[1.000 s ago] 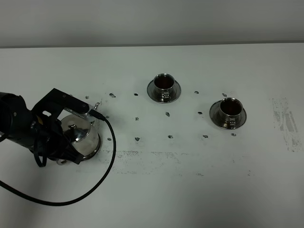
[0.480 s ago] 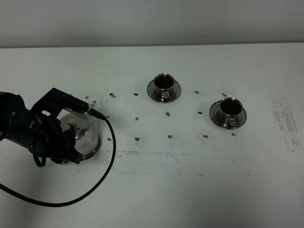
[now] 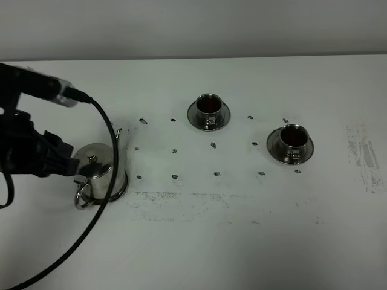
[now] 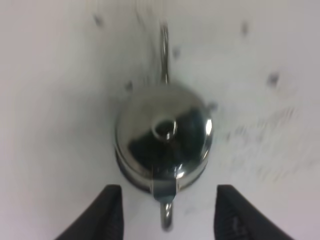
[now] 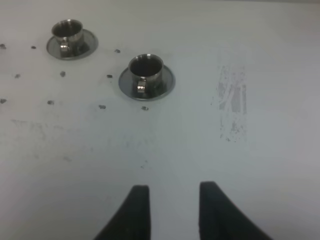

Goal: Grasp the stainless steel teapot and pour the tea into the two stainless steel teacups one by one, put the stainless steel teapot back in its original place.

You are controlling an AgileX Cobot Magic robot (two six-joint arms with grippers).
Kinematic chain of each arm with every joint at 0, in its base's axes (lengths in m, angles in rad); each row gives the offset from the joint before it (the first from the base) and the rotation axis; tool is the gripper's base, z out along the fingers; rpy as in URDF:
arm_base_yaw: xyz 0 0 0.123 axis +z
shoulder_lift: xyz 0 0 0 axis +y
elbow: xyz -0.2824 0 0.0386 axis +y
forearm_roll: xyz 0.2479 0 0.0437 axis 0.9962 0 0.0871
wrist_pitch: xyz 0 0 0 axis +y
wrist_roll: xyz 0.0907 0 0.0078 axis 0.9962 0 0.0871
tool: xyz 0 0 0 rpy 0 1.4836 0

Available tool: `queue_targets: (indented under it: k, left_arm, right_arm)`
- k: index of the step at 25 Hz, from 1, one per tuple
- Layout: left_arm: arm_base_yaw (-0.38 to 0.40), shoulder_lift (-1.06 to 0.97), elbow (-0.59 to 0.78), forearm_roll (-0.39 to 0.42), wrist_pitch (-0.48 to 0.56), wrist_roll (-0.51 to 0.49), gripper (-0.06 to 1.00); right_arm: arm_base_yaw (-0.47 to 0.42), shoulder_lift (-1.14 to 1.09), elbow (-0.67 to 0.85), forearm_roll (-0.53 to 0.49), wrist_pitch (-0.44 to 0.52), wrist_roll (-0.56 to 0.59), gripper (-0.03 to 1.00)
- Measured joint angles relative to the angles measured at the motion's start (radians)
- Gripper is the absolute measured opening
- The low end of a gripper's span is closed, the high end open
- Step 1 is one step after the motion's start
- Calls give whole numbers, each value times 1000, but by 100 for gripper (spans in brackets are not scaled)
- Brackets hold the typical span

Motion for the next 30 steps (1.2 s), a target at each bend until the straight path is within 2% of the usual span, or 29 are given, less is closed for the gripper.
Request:
queue_targets:
  k: [5,12,14,19,23,26,30]
  left_arm:
    - [0,-131,0,-3,-9,-36,34]
    - [13,-174,0,-3,15,-41,30]
    - [48,-192,0,-2,87,-57,30]
    - [157,-315,0,31,379,-101,30]
    - [286,-449,28,39,529,-133,30]
    - [349,-567,90,41,570,-144,30]
    - [370,-715,190,44,582,-172,30]
  right_arm:
    - [0,0,0,0,0,0,23]
    - [0,0,0,0,0,0,23]
    - [0,0,0,0,0,0,23]
    - [0,0,0,0,0,0,23]
    - [0,0,0,0,0,0,23]
    - [0,0,0,0,0,0,23]
    - [0,0,0,0,0,0,23]
